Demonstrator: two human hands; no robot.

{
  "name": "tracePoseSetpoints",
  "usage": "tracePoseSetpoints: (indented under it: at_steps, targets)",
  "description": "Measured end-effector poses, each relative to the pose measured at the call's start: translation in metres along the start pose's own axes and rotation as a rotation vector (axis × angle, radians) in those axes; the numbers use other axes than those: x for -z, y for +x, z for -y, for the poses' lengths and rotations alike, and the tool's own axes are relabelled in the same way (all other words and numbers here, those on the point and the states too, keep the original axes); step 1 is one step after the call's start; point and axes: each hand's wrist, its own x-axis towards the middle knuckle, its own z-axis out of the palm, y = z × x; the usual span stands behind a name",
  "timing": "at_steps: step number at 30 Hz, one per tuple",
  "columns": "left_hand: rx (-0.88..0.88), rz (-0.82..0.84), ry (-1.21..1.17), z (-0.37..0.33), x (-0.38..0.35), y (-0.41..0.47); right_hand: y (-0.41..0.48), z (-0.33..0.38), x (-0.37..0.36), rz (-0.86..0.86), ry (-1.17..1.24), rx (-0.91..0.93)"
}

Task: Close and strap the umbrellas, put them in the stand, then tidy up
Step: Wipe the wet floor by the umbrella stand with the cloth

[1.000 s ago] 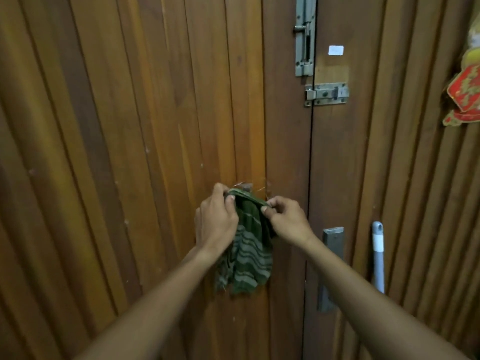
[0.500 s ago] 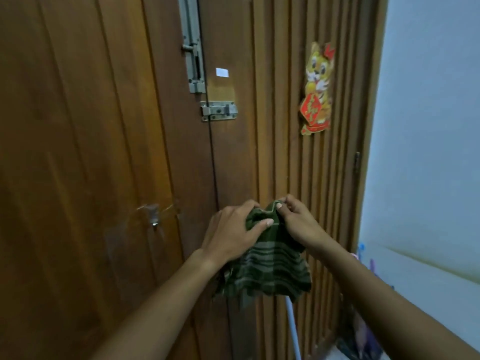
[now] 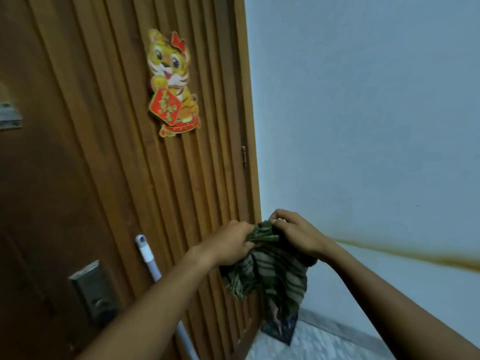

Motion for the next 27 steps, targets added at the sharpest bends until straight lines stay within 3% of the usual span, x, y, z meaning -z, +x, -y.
tracePoseSetpoints:
  at_steps: [4,8,14,19,27]
  targets:
    - [-0.055,0.047,0.055,-0.035,-0.033,0.069,-0.007,-0.055,0.067,0.154,0.061,-0.12]
    - [-0.029,0.149,-0.031,-0.064,-0.062,0.128,-0.004,-0.118,0.121,0.244,-0.197,-0.167]
    - [-0.014,0.226,-0.223,-0.077,-0.104,0.192,0.004,-0.177,0.171,0.17,0.011,-0.286]
    - [-0.015,0.258,-0.252,-0.074,-0.126,0.234,0.021,-0.209,0.175,0.086,0.205,-0.415]
    - [0.012,0.427,-0.327,-0.022,-0.193,0.29,0.068,-0.275,0.146,0.048,0.173,-0.529]
